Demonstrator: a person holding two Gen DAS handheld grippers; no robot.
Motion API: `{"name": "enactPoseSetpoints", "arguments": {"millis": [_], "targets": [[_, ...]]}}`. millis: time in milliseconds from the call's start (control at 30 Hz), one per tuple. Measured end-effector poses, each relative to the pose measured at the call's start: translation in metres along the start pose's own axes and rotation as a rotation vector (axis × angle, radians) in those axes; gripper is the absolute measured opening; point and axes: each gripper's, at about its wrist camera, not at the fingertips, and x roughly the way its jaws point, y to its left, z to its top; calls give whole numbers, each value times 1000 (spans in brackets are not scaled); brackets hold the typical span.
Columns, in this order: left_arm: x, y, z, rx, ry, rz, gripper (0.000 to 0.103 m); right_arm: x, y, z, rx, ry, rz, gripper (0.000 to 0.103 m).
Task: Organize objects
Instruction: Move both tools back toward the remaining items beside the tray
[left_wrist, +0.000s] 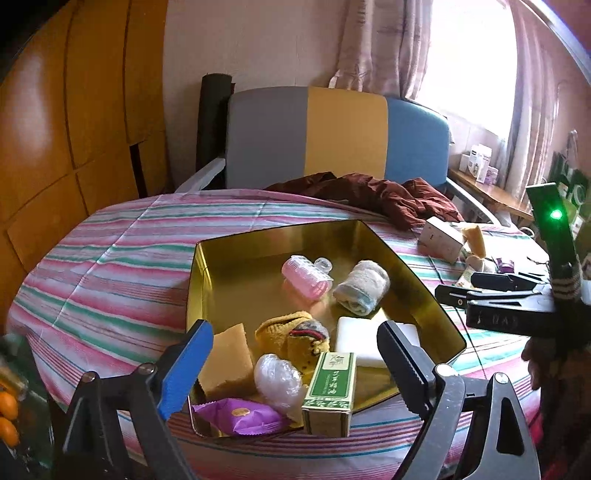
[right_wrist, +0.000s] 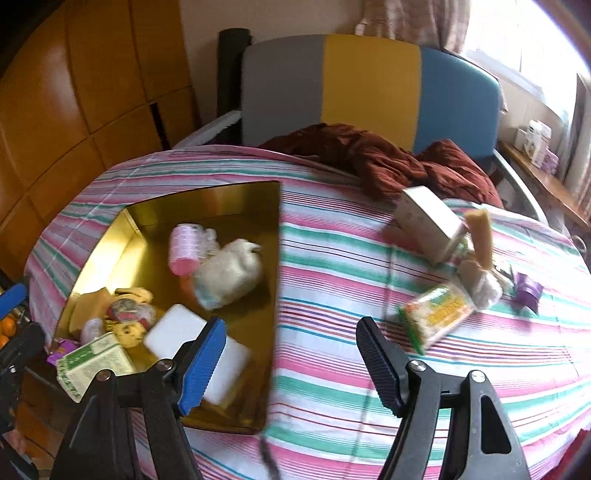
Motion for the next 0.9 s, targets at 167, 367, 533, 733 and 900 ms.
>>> {"name": "enactPoseSetpoints", "arguments": {"millis": [167,367,533,733,900], "targets": [[0,-10,4,33,-4,-25,93,0,-47,2,83,27,-53,74],[6,-32,13,90,-2,-64,93,-9,-125,10,255,19,-133,74],[15,-62,25,168,-1,-111,93,-12,-190,17,392,-1,-192,74],[37,-104,39,252,32,-178,93,-8,-262,1,599,-45,-254,74],[60,-146,48,325,69,-229,93,-14,-301,-23,822,-57,-207,74]]}}
